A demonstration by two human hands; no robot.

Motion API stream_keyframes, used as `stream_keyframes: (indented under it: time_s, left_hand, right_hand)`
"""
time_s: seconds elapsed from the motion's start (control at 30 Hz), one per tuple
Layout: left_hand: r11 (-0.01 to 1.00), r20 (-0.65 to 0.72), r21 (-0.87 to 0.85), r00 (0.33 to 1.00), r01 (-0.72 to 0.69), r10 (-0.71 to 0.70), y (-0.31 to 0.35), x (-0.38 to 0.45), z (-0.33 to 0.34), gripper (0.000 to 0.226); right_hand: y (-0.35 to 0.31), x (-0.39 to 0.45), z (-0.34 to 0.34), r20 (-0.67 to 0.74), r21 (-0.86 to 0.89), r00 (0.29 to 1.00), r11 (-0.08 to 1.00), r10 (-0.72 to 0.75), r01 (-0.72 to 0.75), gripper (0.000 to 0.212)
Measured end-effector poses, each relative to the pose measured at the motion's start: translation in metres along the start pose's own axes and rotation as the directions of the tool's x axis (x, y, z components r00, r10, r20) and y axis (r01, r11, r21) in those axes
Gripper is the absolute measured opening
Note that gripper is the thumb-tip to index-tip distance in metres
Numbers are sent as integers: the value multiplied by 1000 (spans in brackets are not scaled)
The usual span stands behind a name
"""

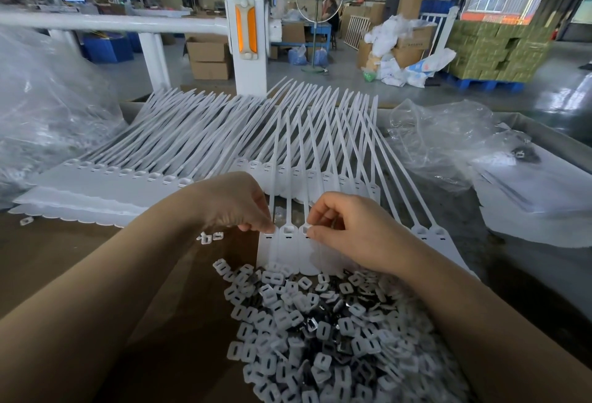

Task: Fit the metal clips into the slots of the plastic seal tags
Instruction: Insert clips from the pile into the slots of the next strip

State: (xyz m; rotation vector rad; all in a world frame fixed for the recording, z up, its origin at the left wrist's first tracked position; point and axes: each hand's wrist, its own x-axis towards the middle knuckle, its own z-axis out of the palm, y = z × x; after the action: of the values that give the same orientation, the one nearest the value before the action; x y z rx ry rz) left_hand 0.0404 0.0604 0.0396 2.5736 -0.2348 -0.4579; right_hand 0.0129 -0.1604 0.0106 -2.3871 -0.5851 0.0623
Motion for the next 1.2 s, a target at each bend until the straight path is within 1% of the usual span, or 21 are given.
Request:
stream_keyframes:
  time_s: [0.13, 0.2, 0.27, 0.37, 0.5, 0.63, 0.7, 0.77, 0.8, 0.87, 0.97, 1.1, 1.2]
  left_hand:
    - [1000, 31, -19, 999, 22, -22, 2, 1, 0, 22]
    - [999, 36, -25, 999, 28, -27, 2, 1, -1, 22]
    - [999, 38, -26, 999, 25, -24, 1, 2, -1, 22]
    - [1000, 25, -8, 1000, 7, -6, -1, 3, 0, 20]
    - [1000, 26, -8, 999, -28, 28, -6, 4, -1, 18]
    - [999, 34, 8, 999, -37, 37, -10, 6, -2, 15]
    - [997, -9, 31, 998, -67, 67, -9, 6, -2, 12]
    - [990, -43, 38, 990, -133, 135, -5, 3, -2, 10]
    - [984, -29, 37, 985, -172, 173, -1, 1, -2, 10]
    - [969, 51, 36, 969, -244, 242, 8, -3, -3, 13]
    - [948, 149, -7, 938, -317, 315, 16, -7, -1, 17]
    - [948, 143, -12, 938, -319, 317, 13, -5, 2, 12]
    - [952, 138, -29, 942, -306, 307, 9, -3, 2, 12]
  right_hand:
    - [0, 0, -1, 9, 13, 1000, 1000, -5, 5, 8]
    - [-2, 0, -4, 46, 21, 999, 1000, -20, 19, 9]
    - [-3, -2, -8, 150, 21, 988, 999, -30, 27, 9]
    - [-8, -5, -15, 345, 63, 937, 997, -56, 36, 7]
    - [-14, -8, -22, 471, 111, 878, 993, -87, 39, 10]
    - [-21, -12, -26, 579, 113, 812, 993, -78, 14, 24]
    - [-24, -12, -25, 593, 76, 802, 997, -72, 33, 26]
    - [-26, -13, -23, 590, 88, 804, 996, -76, 30, 23]
    - [-27, -14, -22, 584, 93, 808, 995, -75, 25, 21]
    - [-27, -14, -22, 574, 84, 816, 996, -74, 31, 21]
    - [-28, -15, -24, 592, 64, 802, 997, -77, 48, 25]
    - [-30, -16, -24, 611, 4, 790, 998, -51, 62, 30]
    - [-30, -15, -23, 606, -6, 794, 997, -55, 74, 21]
